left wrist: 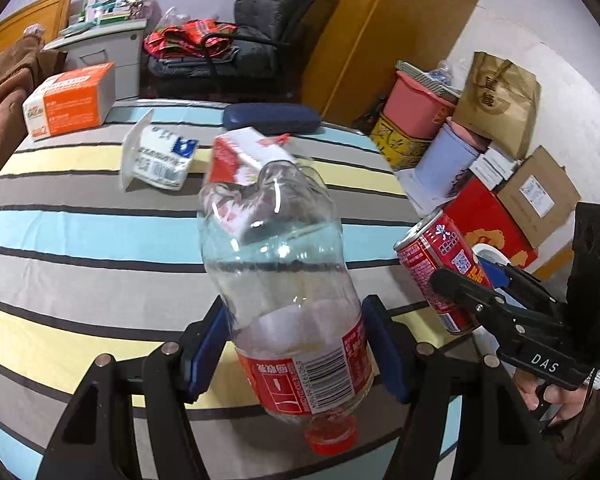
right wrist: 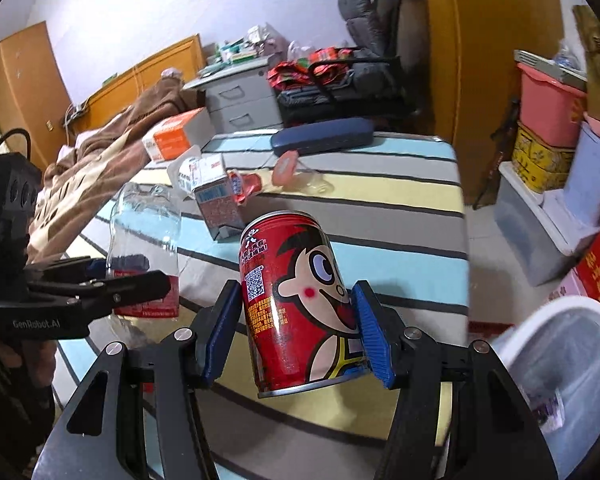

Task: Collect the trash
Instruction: 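Carry the bottle and red can with both tools over the bin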

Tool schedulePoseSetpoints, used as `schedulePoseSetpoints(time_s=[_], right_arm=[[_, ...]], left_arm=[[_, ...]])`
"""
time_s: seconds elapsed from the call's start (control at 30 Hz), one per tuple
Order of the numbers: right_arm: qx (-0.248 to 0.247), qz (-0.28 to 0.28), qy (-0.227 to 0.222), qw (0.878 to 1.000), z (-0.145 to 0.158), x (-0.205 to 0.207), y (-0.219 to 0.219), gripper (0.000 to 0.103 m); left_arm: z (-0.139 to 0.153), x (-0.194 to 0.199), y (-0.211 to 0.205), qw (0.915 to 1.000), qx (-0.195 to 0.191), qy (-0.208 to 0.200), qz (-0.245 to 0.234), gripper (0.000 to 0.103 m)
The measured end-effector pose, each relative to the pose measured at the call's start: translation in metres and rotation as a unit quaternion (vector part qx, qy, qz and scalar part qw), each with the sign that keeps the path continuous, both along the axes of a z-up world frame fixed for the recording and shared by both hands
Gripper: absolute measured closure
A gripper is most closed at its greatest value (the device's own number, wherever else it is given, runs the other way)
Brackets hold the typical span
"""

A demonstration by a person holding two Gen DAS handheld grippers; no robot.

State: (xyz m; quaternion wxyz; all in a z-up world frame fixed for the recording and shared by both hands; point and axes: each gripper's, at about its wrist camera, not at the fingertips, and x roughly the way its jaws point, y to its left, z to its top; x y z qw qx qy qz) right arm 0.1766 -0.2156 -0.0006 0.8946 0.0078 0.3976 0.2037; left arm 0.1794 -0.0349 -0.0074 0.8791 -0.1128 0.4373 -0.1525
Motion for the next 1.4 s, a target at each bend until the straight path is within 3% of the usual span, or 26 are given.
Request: schedulePoseSetpoints(time_s=[0.63, 1.03, 1.4], right_arm=[[0.033, -0.083, -0.046, 0.995, 0.019, -0.036, -0.051, 0.045], [0.031, -0.155, -0.072, 0.985, 0.031, -0.063, -0.1, 0.045], [0.018, -0.211, -0.064, 0.975, 0.025, -0.082, -0.138, 0.045]], left_arm=[[0.034, -0.022, -0.053, 0.9975, -0.025, -0.046, -0.048, 0.038], [0.051, -0.03, -0.112, 0.9922, -0.024, -0.068, -0.101, 0.038], [0.06, -0.037, -0.176, 0.9847, -0.01, -0.083, -0.153, 0.038]])
